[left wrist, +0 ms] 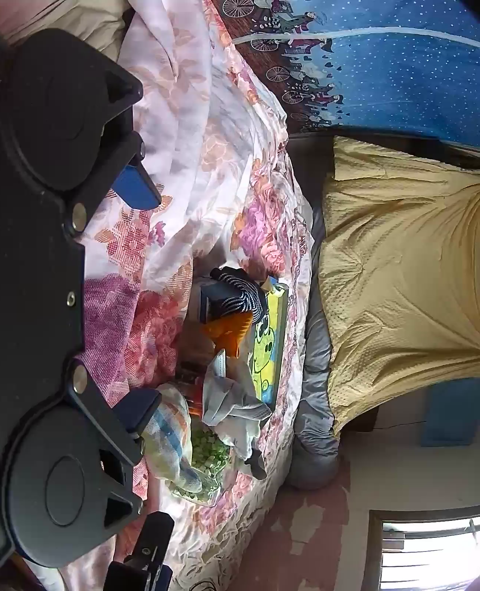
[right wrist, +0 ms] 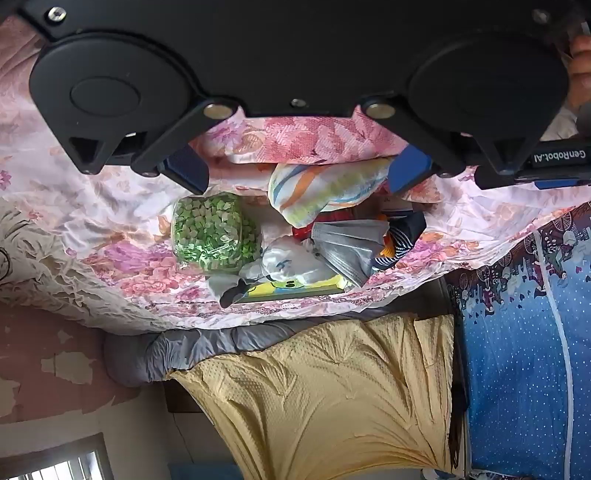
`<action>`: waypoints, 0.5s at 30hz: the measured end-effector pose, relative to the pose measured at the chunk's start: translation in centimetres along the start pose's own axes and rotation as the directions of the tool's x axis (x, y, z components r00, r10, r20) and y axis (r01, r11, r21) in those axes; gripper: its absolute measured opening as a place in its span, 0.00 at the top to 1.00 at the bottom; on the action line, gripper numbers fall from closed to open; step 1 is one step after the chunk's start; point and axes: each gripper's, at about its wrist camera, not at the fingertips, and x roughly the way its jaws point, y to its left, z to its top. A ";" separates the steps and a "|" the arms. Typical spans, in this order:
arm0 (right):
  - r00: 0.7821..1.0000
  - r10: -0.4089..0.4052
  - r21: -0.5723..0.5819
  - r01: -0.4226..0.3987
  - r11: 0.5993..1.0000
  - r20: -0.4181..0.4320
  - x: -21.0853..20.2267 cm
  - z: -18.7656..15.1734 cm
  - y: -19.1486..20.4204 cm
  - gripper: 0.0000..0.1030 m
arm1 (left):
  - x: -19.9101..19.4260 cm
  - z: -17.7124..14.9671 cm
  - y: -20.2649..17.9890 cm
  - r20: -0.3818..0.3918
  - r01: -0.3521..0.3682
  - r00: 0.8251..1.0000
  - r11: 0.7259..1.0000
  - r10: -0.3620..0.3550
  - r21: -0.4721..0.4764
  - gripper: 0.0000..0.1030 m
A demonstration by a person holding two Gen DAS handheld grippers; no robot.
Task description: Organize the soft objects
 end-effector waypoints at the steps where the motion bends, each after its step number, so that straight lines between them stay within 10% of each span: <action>1: 1.000 0.000 0.000 0.000 1.000 0.002 0.0 0.0 0.0 0.00 | 0.0 0.0 0.0 0.001 0.000 1.000 1.000 0.000 -0.001 0.01; 15: 1.000 0.000 -0.003 0.000 1.000 -0.001 0.1 0.1 0.0 0.00 | -0.2 0.0 0.0 0.015 0.003 1.000 1.000 -0.003 0.000 0.01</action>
